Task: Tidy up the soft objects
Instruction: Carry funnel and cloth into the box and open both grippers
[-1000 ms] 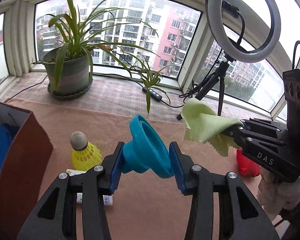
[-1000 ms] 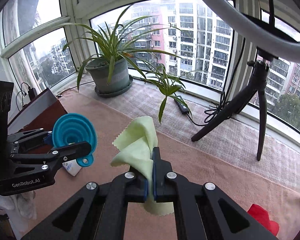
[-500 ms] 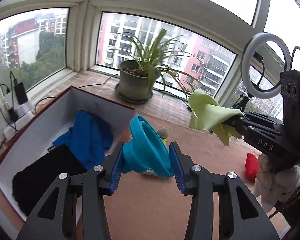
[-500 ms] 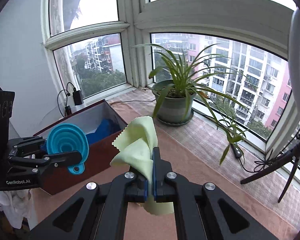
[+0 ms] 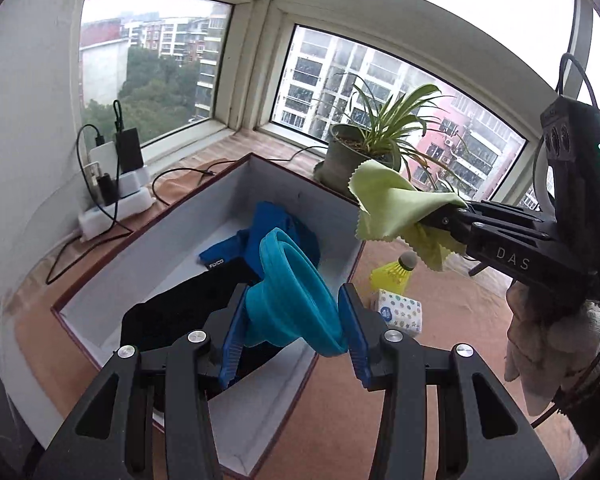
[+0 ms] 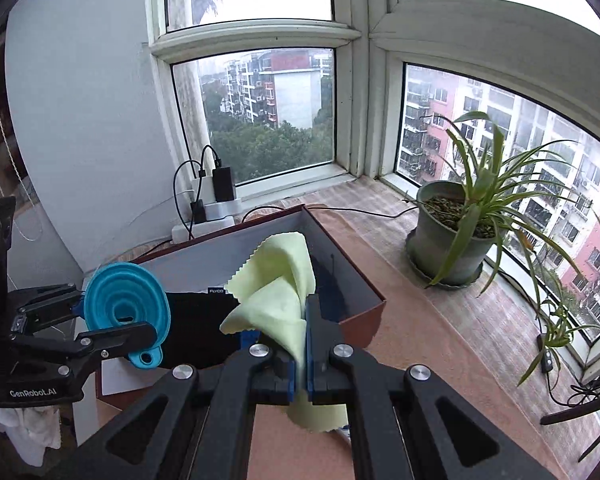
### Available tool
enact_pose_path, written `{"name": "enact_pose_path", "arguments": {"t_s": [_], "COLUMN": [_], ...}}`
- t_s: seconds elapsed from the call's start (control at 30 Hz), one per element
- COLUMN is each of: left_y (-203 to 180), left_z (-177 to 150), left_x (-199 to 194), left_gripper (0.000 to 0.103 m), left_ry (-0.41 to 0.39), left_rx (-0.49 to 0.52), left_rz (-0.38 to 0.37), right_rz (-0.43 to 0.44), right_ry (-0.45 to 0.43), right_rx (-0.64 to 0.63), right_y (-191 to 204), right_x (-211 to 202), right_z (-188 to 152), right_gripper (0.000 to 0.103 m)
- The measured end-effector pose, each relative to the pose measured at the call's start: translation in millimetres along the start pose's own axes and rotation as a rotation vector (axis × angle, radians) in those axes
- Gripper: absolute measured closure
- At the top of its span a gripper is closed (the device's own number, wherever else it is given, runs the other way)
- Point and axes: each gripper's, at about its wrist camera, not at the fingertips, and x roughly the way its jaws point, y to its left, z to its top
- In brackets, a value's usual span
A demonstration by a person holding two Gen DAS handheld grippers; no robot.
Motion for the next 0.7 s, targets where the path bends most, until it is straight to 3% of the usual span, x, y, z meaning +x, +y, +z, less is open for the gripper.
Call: {"name": "enact_pose_path", "arguments": {"t_s": [0.27,0.4,0.47,0.5,0.53,0.6,0.7], "left_y": [15.7,20.2,21.9,22.8,23.9,26.4,28.6], "left_z": [-9.2,-10.9,-10.8,-10.6,-10.3,-9.4,-8.0], "left_x": [13.1,17.1,17.7,17.2,17.1,17.8,16.0], "left_gripper": [0.059,0.057,0.053,0.053,0.052,0.051,0.044], "left_ry": [0.051,0.077,0.085,0.085,0.087,0.094,0.087], "left_rx": [-0.016,-0.017,-0.019,-0.024,-0.03,-0.04,-0.052], "left_rz": [0.039,0.041,0.046,0.047,0.049,0.052,0.057], "right_rz": [0.072,0.067,0.089,0.095,0.095,0.081,0.095], "right_ry": [0.149,0.207,0.227,0.23,0.228,0.207,0.195], "right_rx": [0.093,0.113,0.126,0.131,0.132,0.125,0.134], "right_y": [4.3,5.3,4.5,4.6,5.4,5.7,3.6], "right_x": [61.7,81.9,87.8,89.4,90.5,87.3,81.9], "right_z": [17.2,15.6,14.4,14.3,14.8,15.7,17.4], "right_gripper": [0.1,0.098,0.091,0.079,0.06,0.041,0.041]}}
